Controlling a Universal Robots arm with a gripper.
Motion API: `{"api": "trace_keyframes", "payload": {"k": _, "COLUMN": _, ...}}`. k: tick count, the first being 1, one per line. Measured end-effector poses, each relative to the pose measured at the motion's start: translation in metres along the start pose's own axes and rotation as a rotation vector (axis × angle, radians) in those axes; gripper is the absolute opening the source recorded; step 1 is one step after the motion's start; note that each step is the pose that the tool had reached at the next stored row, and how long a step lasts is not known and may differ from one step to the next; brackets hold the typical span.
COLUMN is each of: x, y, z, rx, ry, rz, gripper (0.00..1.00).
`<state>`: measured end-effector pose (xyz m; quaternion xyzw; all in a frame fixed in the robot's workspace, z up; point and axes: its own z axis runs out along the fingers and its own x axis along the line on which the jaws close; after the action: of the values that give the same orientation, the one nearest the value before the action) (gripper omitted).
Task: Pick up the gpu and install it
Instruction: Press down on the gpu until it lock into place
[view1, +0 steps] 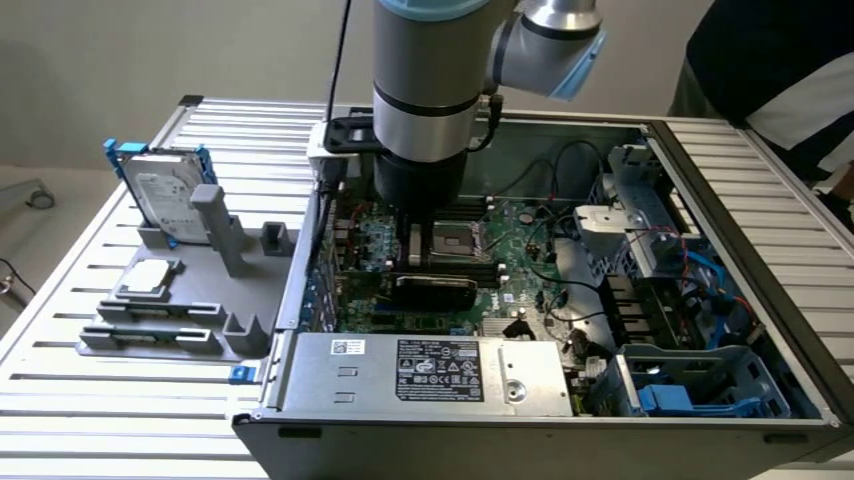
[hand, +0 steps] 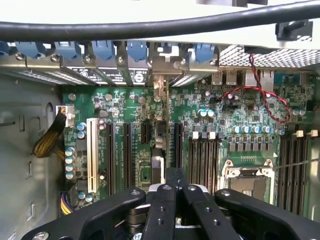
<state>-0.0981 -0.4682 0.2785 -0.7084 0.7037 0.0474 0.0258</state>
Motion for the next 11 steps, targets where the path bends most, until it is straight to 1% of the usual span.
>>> {"api": "trace_keyframes", "payload": {"k": 3, "x": 0.000, "y": 0.0060, "z": -0.0010, "rx": -0.0023, "ry": -0.0017, "rz": 0.000, "gripper": 0.11}}
{"api": "trace_keyframes", "payload": {"k": 8, "x": -0.001, "y": 0.0123, "z": -0.0051, "rx": -0.0120, "ry": -0.0029, "rz": 0.001, "gripper": 0.11}}
{"api": "trace_keyframes", "payload": {"k": 11, "x": -0.001, "y": 0.0181, "z": -0.0079, "rx": -0.0146, "ry": -0.0029, "rz": 0.000, "gripper": 0.11}}
